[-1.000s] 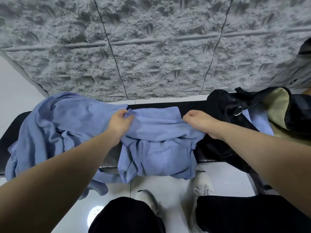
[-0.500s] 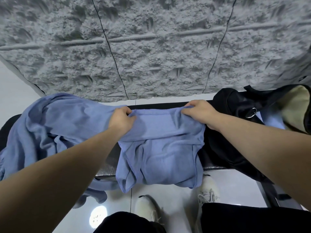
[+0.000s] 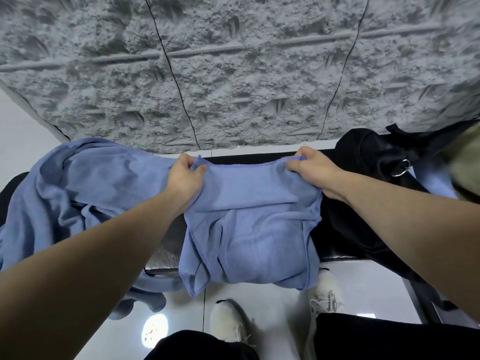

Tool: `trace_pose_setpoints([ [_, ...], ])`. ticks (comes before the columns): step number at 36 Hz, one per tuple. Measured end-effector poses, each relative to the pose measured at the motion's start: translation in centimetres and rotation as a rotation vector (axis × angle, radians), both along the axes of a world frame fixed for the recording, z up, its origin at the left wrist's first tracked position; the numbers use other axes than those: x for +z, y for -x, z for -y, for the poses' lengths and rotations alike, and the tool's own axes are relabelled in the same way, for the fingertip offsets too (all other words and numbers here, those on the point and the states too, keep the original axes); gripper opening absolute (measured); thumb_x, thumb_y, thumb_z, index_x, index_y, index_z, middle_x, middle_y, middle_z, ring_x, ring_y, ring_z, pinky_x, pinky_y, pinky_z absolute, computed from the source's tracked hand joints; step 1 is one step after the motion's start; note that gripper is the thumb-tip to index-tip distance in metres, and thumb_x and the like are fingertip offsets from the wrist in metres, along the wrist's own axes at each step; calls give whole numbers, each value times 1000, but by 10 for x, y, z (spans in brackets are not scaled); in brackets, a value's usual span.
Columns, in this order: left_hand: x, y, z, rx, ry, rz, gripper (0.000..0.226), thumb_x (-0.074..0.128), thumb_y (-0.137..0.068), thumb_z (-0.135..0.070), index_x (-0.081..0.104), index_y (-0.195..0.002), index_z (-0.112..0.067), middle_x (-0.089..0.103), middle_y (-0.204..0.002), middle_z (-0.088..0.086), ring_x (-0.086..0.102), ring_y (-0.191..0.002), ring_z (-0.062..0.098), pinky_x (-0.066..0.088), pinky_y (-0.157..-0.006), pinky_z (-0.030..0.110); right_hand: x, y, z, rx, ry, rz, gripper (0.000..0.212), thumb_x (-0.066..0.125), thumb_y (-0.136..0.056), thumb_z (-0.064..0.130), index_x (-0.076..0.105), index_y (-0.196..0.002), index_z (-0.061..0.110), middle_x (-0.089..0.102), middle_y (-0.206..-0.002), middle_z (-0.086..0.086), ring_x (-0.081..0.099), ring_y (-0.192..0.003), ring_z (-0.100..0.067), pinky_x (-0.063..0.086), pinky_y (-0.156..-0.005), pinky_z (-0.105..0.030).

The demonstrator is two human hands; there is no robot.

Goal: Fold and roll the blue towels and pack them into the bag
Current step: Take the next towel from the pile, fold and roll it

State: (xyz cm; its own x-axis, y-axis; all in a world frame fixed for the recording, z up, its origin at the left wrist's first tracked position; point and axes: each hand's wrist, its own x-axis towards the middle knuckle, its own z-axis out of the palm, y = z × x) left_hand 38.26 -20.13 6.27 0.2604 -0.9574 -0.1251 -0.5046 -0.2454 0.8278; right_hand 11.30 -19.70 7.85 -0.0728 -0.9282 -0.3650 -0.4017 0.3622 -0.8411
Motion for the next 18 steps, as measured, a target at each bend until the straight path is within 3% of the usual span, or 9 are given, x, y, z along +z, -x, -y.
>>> trace_pose_setpoints([
  [4,-4,0,2,-36,-17,-21,24,56,-96,-15,40,-78,-20,44,-72,-1,42,-66,14,35,-53,20,-1,-2,-3,128,-9,4,20,62,-85,13,46,-76,19,57,-77,-2,49,-70,-13,38,-58,-26],
  [8,1,4,0,-108,112,-4,32,45,-96,-1,44,-81,-29,46,-88,2,41,-70,13,33,-50,9,-4,-6,-4,200,87,-58,25,67,-84,8,49,-72,18,56,-78,-6,46,-69,-14,37,-57,-25],
  [12,10,13,-7,-263,207,96,43,36,-89,15,50,-100,-24,38,-117,3,45,-95,9,32,-71,-4,-7,-13,-11,266,278,-73,27,70,-82,1,53,-71,19,58,-72,4,47,-59,0,38,-56,-16],
  [14,16,22,-11,-404,219,63,63,37,-83,19,47,-113,-34,38,-122,1,44,-106,1,31,-79,-5,-7,-16,-16,300,368,-82,27,71,-82,2,56,-72,23,60,-79,10,50,-66,2,40,-62,-12],
  [16,22,31,-17,-547,201,7,78,41,-79,20,40,-119,-47,41,-130,-2,42,-113,-10,30,-87,-5,-5,-20,-21,343,439,-91,27,71,-81,4,57,-73,26,59,-85,9,53,-73,-1,42,-68,-15],
  [18,24,40,-21,-655,164,-34,79,46,-78,17,40,-128,-44,44,-140,-6,39,-127,-6,27,-102,3,-4,-24,-25,391,512,-99,29,72,-80,4,58,-75,28,58,-89,4,56,-81,-7,44,-77,-23],
])
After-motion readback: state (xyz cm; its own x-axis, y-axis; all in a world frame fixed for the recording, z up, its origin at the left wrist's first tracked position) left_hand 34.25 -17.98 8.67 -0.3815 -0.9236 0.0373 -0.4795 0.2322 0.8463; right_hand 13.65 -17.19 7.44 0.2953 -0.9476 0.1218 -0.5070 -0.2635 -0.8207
